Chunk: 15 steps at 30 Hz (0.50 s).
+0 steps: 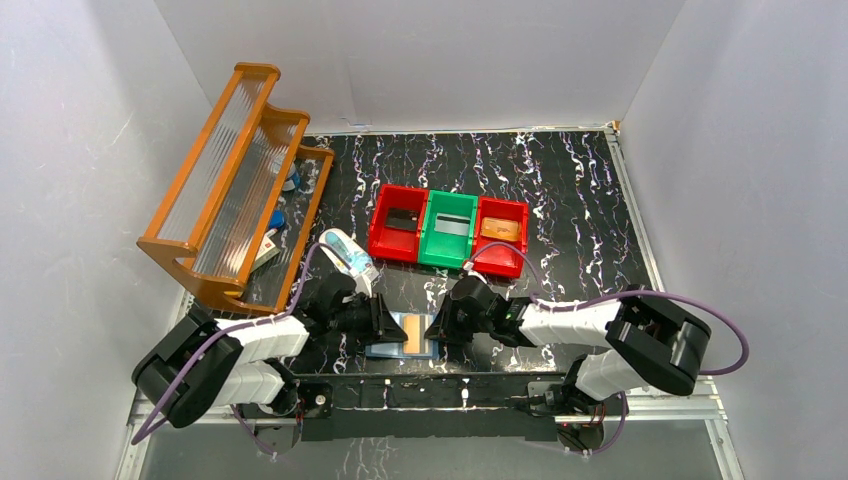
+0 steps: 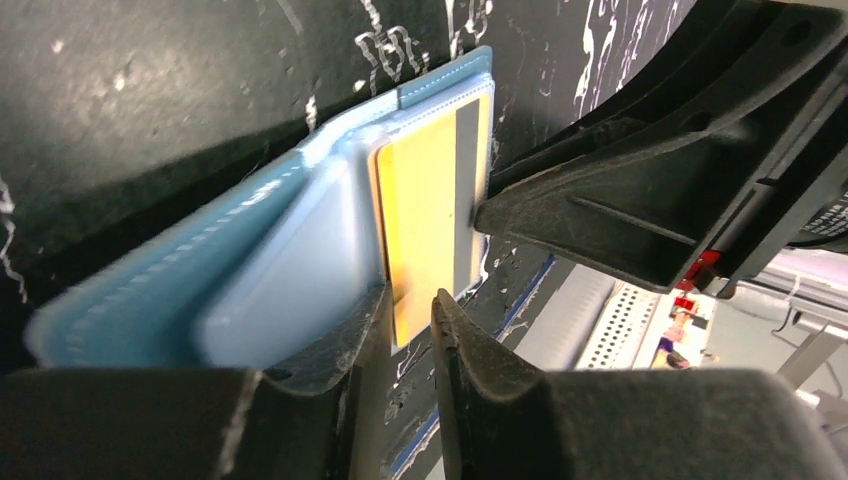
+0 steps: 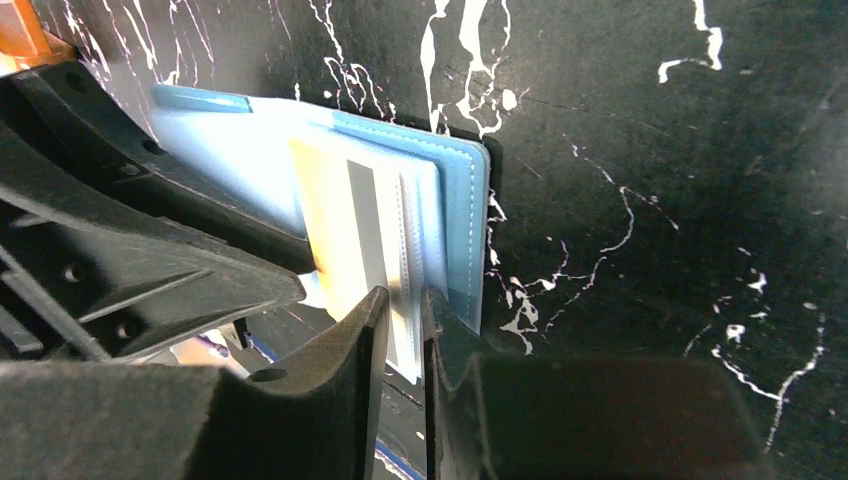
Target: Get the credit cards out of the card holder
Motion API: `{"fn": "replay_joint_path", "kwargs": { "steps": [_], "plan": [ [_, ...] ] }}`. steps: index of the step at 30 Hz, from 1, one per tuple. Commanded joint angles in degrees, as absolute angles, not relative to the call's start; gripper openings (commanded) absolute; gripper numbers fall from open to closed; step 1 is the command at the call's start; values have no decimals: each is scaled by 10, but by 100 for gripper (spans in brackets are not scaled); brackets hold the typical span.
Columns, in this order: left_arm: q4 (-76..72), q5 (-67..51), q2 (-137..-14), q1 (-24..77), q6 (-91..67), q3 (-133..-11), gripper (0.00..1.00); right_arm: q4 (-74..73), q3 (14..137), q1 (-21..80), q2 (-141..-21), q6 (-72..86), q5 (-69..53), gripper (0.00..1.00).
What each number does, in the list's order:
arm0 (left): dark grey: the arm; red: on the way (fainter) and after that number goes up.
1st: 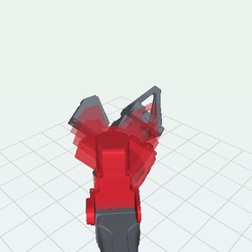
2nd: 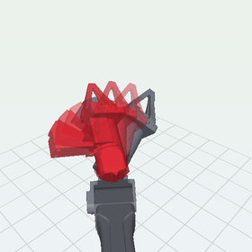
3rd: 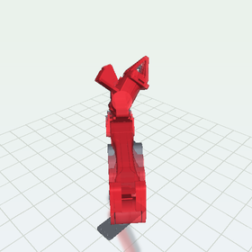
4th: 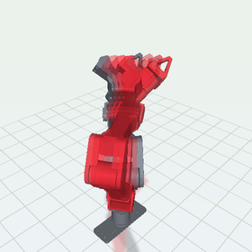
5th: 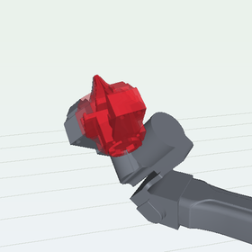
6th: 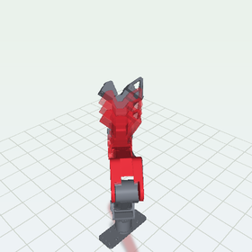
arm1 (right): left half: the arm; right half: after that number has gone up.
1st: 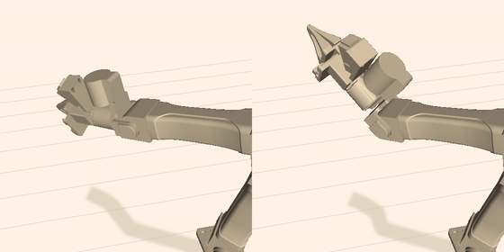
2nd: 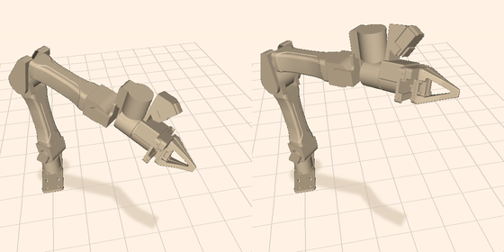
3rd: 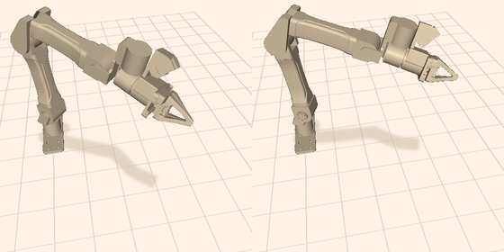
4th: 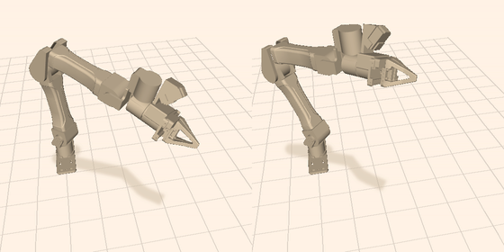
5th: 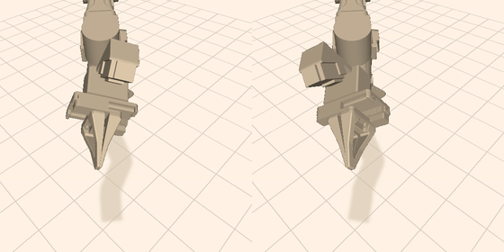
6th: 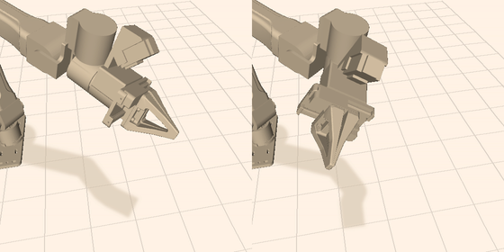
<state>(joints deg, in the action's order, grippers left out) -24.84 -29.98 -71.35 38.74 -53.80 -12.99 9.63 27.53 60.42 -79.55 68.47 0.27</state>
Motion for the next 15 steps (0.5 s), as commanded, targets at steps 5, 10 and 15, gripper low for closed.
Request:
{"fn": "replay_joint_path", "kwargs": {
  "steps": [5,10,15],
  "plan": [
    [-352,-304,-681,390,-608,-103,16,85,271,608,-825,683,1,26],
    [-360,-310,-687,390,-609,-103,16,91,269,609,-827,683,0,26],
    [-364,-312,-705,390,-605,-104,18,120,259,609,-826,687,-13,26]
  ]
}}
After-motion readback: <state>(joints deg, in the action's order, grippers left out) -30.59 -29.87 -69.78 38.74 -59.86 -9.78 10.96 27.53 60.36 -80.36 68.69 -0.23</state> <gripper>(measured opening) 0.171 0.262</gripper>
